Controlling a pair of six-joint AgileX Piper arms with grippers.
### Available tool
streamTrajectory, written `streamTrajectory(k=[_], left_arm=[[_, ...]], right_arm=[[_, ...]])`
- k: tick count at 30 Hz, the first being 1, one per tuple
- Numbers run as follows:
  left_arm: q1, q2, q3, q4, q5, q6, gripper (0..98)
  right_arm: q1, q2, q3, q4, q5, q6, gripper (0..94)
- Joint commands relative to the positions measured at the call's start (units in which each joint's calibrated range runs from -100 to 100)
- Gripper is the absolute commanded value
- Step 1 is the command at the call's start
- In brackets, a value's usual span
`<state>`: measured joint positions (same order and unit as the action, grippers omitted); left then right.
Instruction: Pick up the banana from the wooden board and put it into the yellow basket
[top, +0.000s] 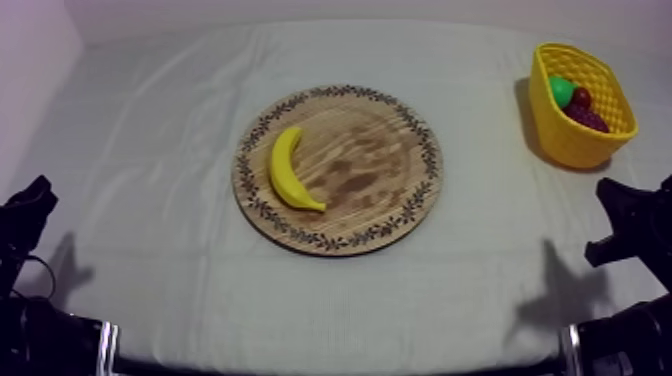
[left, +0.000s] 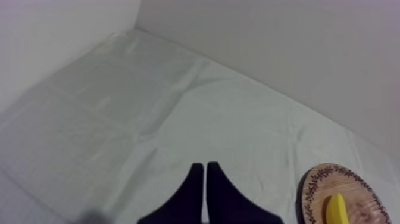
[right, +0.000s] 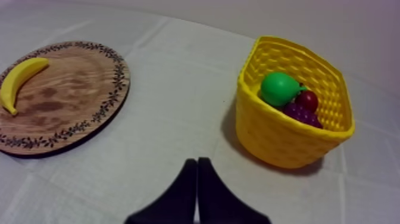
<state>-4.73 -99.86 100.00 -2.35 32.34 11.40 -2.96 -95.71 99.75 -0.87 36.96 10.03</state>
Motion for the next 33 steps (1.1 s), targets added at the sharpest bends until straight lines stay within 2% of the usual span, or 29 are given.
streamTrajectory(k=[1, 24, 29, 33], left_arm=[[-0.01, 0.04, 0.0, -0.02, 0.0, 0.0, 0.1], [-0.01, 0.04, 0.0, -0.02, 0.0, 0.0, 0.1], [-0.01, 0.04, 0.0, -0.02, 0.0, 0.0, 0.1], [-0.01, 0.04, 0.0, -0.02, 0.0, 0.0, 0.1]], right_arm=[[-0.18, -0.04, 0.03, -0.33, 1.34, 2.21, 0.3], [-0.11, 1.96, -0.83, -0.26, 0.0, 0.9, 0.2], [1.28, 7.7, -7.38, -1.56, 0.74, 0.64, 0.2], [2.27, 14.53, -16.61, -2.02, 4.55, -0.42, 0.2]])
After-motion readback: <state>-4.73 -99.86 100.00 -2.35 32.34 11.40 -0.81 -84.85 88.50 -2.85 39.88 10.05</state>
